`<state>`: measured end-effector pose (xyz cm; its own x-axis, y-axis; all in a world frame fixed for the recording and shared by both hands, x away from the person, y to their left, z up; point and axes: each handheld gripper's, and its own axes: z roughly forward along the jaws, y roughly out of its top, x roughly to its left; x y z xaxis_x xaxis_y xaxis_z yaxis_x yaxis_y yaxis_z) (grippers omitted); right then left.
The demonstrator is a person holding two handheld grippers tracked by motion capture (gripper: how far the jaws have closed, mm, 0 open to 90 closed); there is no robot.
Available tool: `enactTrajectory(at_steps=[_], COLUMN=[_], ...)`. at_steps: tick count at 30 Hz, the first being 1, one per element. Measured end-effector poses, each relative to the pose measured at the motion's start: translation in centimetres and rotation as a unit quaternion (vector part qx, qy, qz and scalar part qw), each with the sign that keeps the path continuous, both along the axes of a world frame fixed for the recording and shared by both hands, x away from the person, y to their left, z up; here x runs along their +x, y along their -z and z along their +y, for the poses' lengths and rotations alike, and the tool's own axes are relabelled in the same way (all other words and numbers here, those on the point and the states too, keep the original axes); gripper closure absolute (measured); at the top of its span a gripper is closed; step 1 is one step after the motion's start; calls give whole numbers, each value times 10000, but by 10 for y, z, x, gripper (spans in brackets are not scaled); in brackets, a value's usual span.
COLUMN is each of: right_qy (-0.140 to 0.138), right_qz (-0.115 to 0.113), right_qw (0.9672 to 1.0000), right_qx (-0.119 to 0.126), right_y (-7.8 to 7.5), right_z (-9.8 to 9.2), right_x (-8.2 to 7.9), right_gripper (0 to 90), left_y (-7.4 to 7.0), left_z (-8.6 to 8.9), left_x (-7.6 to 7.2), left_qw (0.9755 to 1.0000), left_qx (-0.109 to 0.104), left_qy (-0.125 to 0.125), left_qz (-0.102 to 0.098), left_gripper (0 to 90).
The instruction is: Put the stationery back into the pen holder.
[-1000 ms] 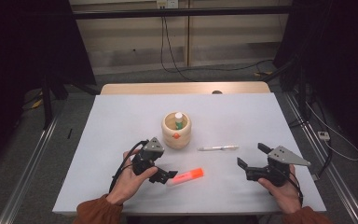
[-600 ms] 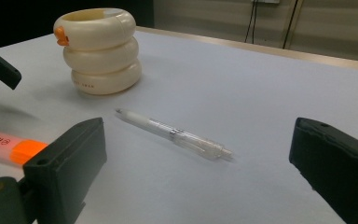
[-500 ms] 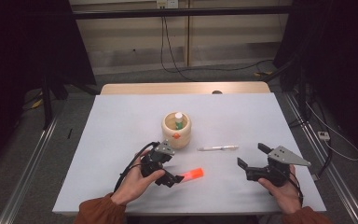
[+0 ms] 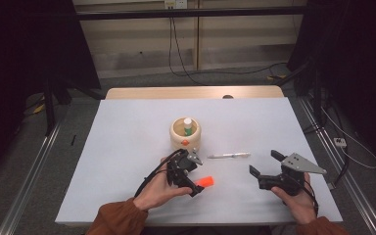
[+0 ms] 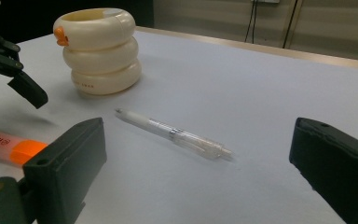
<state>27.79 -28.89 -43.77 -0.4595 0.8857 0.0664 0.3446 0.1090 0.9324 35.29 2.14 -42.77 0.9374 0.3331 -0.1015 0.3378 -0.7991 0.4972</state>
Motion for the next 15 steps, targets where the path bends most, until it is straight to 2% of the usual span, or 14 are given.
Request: enactTrajectory(at_steps=[1,3,6,8,9,13,15], right_qy=[1,-1,-4,-7,-9,-9,-17], right_qz=[1,-1,-2,-4,-4,-3,-4], right_qw=[10000,10000,10000,10000,10000,10000,10000], right_qx=[-1,-3,-7,-6,-5,-7,-27], right_y=[0,0,0,0,0,0,0], right_z=[0,0,0,0,0,0,0], right_x=[0,0,0,0,0,0,0], right_gripper=[34,34,34,34,34,34,34], left_y=[0,2,3,5,4,5,6], left_z=[-2,-6,-10,-12,-12,-11,-11], left_x=[1,0,0,0,1,2,1], left_qw=[9999,9999,9995,9995,9992,9994,9994], left_qx=[101,103,250,245,307,248,244], left_qy=[91,92,164,125,185,118,116], left_qz=[11,85,49,153,185,226,232], left_gripper=[147,171,243,312,346,446,461])
